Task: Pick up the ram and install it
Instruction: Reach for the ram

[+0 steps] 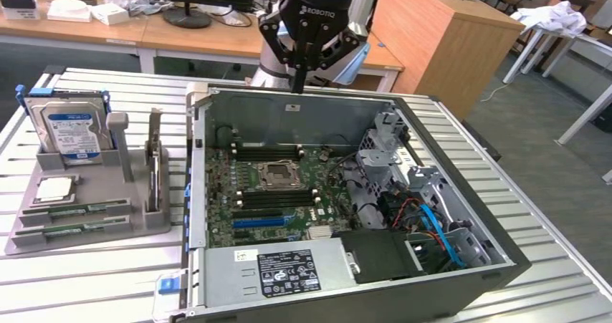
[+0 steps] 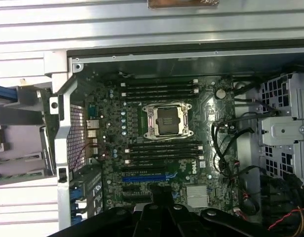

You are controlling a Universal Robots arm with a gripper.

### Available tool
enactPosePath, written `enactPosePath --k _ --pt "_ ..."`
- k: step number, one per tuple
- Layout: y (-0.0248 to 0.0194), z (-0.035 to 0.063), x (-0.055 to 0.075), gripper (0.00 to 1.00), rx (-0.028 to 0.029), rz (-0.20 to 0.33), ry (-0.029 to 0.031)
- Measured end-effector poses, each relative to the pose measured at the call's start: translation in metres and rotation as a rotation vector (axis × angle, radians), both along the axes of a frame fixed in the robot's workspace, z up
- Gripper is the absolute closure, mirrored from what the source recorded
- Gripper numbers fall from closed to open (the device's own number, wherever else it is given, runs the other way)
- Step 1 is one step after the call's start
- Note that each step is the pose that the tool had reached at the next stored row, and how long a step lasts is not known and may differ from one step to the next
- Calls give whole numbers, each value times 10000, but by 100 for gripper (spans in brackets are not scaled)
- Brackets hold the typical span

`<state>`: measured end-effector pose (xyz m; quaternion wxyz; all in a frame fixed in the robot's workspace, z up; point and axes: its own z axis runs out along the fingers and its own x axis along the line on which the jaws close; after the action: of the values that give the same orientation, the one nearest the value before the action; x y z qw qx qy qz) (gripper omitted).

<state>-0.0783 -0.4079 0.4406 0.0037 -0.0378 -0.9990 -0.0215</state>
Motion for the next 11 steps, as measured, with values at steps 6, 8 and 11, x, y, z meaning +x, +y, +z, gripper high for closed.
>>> enactPosePath --k 6,8,11 --pt "0 -2 -103 90 1 1 -29" --pt "1 -11 -194 90 0 -1 -31" --pt "0 -31 -331 90 -4 -1 -30"
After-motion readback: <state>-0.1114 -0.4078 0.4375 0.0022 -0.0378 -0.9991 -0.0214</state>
